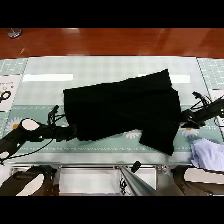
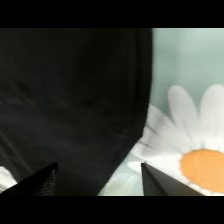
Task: Fold the shirts.
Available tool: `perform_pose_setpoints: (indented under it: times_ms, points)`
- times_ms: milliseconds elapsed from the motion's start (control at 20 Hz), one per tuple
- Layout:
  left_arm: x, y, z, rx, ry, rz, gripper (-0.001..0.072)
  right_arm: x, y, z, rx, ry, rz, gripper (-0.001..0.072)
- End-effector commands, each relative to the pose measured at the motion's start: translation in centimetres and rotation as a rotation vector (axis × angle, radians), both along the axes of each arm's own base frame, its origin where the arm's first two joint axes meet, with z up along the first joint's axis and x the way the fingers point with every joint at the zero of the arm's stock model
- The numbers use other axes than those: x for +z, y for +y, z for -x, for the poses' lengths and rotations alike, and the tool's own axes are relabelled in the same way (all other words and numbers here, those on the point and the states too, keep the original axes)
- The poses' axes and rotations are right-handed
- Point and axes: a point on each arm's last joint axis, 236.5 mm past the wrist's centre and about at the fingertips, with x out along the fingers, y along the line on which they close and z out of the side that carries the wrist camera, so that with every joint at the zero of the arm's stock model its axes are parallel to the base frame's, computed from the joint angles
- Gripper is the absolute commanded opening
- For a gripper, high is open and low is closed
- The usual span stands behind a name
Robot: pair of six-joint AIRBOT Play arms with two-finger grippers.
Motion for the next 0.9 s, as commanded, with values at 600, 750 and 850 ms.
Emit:
perform_pose_setpoints:
  times_ms: [600,750,850]
  points:
    - [8.5,-0.8,-8.2,0.002,-0.272,0.037,0.0023,8.8,3.8,-14.2,-0.245,-0.472,-0.262,0.0028]
    - [14.0,0.3,-13.1,0.011,-0.455,-0.006,0.0023,13.1,4.8,-19.1,-0.148,-0.647,-0.163,0.0028]
    - [15.0,1.6,-14.8,0.038,-0.486,-0.029,0.0023,14.7,4.2,-22.8,-0.182,-0.755,-0.046,0.0028]
